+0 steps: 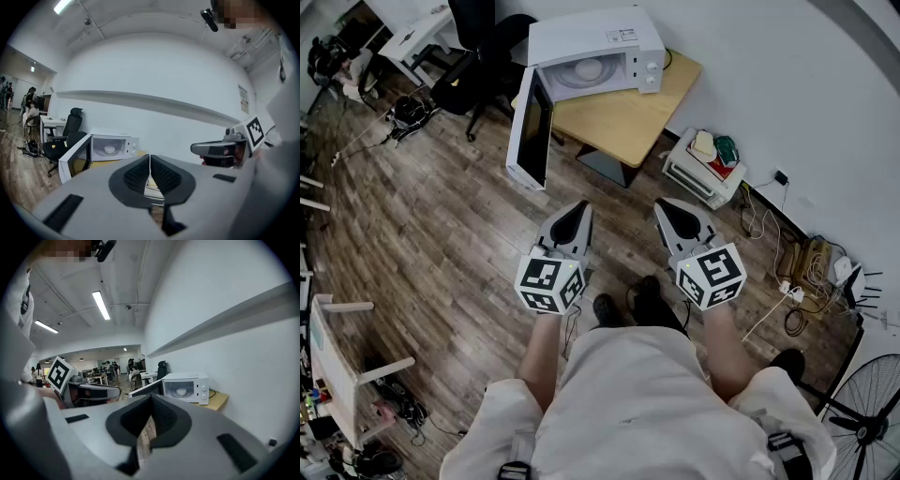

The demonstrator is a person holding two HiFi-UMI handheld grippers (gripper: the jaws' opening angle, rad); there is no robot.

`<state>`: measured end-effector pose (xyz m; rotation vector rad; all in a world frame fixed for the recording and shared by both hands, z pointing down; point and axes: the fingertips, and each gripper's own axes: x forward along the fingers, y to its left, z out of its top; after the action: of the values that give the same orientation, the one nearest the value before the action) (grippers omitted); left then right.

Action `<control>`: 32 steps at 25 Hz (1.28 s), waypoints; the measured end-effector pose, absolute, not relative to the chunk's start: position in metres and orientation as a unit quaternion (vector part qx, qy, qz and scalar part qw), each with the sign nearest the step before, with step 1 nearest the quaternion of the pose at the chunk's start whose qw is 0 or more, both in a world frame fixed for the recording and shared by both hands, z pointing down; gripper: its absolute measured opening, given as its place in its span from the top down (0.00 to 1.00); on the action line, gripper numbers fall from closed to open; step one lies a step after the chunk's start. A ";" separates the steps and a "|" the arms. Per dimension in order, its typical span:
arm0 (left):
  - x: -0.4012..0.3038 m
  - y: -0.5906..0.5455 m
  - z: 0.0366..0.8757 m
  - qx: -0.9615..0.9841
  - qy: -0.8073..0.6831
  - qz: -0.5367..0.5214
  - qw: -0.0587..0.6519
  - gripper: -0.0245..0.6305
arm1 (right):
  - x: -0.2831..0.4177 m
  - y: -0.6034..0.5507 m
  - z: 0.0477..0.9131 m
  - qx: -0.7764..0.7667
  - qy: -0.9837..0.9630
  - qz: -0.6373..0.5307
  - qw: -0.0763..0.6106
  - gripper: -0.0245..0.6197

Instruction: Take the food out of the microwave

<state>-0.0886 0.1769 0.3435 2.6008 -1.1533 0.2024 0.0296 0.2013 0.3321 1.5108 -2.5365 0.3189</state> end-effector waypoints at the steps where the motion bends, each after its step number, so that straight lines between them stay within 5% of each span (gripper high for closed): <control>1: -0.094 0.182 0.345 0.904 -0.396 0.075 0.142 0.95 | 0.023 0.206 0.333 0.509 -0.850 0.107 0.085 0.96; 28: -0.141 0.223 0.339 0.925 -0.346 0.068 0.144 0.94 | -0.043 0.250 0.344 0.514 -0.845 0.116 0.095 0.95; 32: -0.136 0.208 0.340 0.923 -0.350 0.074 0.142 0.85 | -0.038 0.231 0.343 0.507 -0.849 0.113 0.096 0.90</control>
<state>-0.1364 0.2084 0.3396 2.6638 -1.0113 0.2149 -0.0379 0.2314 0.3427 1.5038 -2.5153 0.3349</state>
